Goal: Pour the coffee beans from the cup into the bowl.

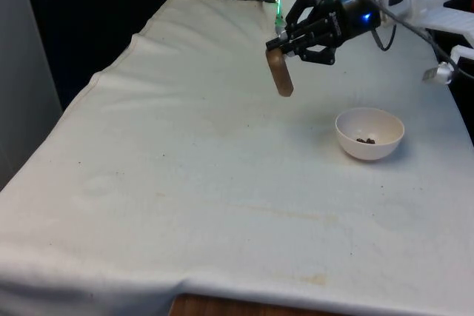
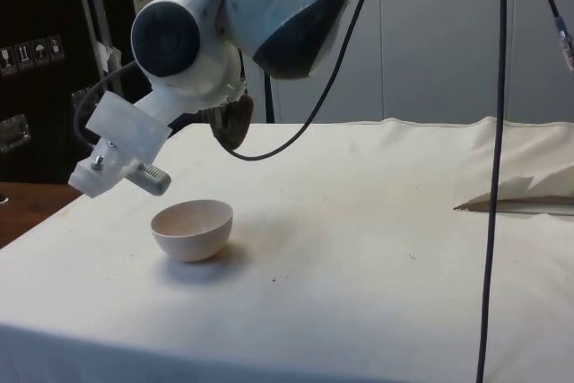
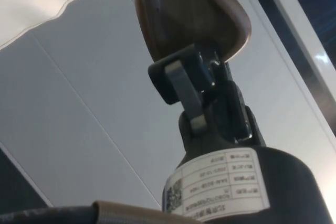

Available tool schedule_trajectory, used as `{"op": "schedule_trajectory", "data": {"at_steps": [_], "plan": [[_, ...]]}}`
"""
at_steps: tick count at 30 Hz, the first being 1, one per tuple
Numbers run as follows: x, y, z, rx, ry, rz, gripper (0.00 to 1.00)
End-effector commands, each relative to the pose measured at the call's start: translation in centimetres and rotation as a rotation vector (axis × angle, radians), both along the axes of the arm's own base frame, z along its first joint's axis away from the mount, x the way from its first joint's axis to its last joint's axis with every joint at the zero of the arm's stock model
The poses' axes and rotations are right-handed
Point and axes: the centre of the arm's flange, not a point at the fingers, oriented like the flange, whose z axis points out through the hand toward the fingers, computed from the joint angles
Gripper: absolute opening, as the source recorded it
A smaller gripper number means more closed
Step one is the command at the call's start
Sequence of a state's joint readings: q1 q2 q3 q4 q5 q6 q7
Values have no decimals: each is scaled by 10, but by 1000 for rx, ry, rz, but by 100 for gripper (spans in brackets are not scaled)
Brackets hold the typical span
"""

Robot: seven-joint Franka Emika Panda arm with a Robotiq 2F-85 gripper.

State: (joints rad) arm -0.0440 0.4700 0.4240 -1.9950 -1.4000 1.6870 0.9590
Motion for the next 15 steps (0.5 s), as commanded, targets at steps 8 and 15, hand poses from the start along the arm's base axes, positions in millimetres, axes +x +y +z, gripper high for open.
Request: {"op": "schedule_trajectory", "data": {"at_steps": [8,15], "plan": [[-1,-13,-1,34,41,-19,0],[-2,-22,-4,56,66,-42,0]]}}
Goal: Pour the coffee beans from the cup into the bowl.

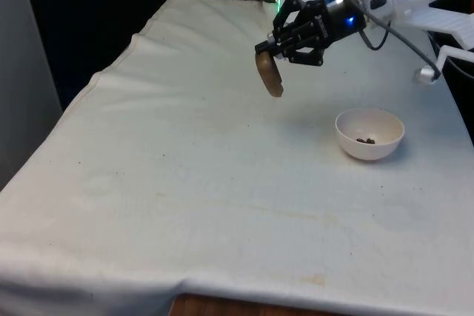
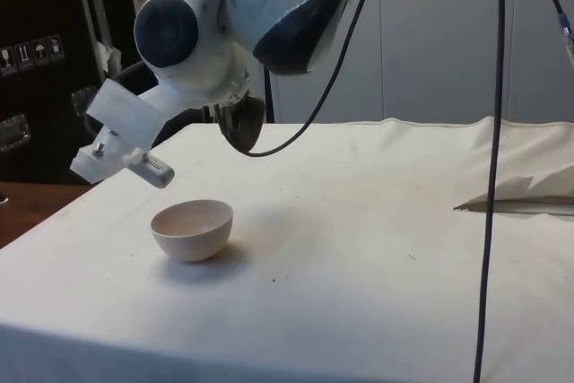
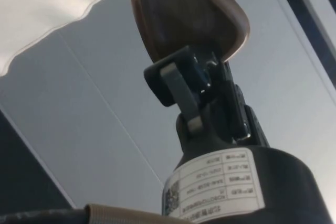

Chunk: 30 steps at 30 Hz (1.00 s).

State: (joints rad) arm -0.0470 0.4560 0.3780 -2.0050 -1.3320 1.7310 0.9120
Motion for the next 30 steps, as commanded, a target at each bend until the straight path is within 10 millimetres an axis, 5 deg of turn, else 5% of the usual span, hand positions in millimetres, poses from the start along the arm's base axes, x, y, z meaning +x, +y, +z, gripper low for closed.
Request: {"op": "schedule_trajectory", "data": {"at_steps": [1,30], "plan": [[-1,-2,1,20,11,3,0],[-6,-18,-17,164,67,-96,0]]}}
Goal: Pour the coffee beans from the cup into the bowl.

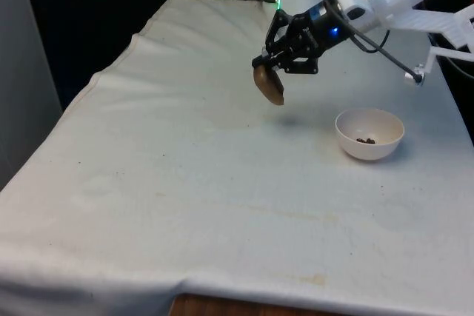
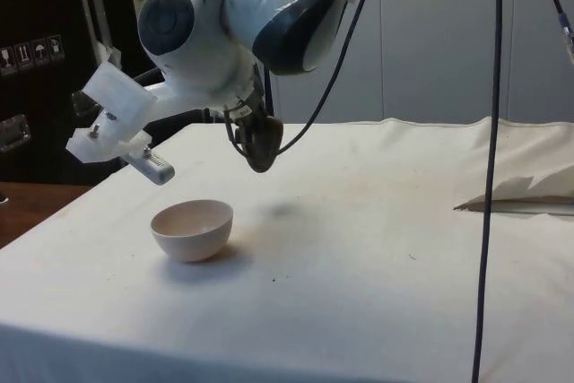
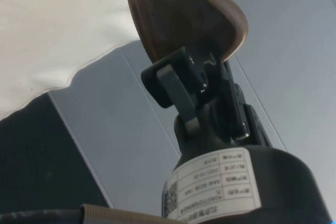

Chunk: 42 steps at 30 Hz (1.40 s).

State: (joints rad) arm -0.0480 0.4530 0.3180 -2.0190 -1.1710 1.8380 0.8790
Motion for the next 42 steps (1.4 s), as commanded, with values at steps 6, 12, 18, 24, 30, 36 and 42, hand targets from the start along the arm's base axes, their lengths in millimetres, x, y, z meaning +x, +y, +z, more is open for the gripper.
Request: {"op": "schedule_trajectory", "data": {"at_steps": [6,12,18,24,30,36,42], "plan": [[-2,-5,-6,58,6,-16,0],[-4,-9,-11,93,10,-31,0],[-6,-14,-15,122,17,-50,0],[-10,-21,-22,151,26,-61,0],[-16,-29,-30,179,35,-69,0],[-18,-35,-36,183,34,-81,0],[-23,-44,-40,238,45,-90,0]]}}
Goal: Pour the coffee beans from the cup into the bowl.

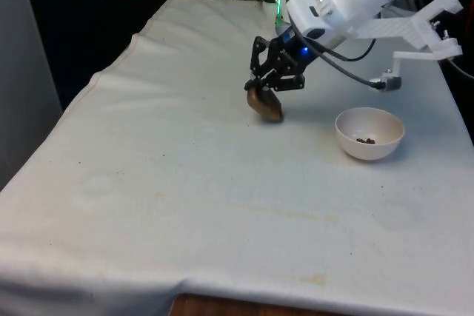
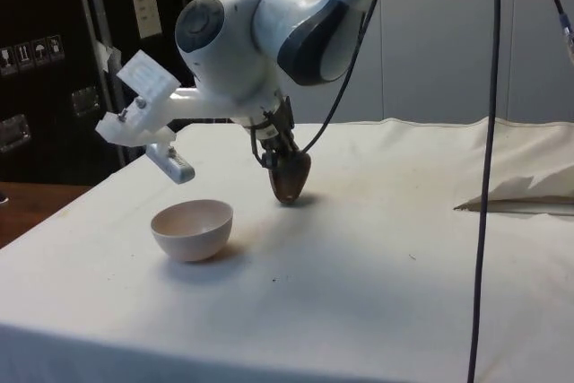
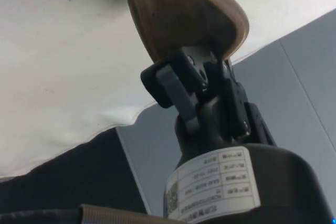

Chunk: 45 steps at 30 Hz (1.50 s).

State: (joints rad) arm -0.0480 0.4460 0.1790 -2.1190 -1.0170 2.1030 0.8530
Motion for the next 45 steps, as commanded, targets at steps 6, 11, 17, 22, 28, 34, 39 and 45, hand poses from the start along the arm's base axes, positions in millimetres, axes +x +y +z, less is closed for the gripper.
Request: {"op": "schedule_trajectory", "data": {"at_steps": [6,11,17,22,28,34,39,45], "plan": [[0,-4,-1,50,-1,-6,0],[2,-7,0,47,-5,-19,0],[3,-11,-1,104,-9,-29,0],[3,-14,0,122,-10,-36,0],[6,-19,4,127,-9,-50,0],[7,-24,3,181,-12,-61,0],[8,-27,3,200,-12,-66,0],[9,-32,3,232,-10,-79,0]]}}
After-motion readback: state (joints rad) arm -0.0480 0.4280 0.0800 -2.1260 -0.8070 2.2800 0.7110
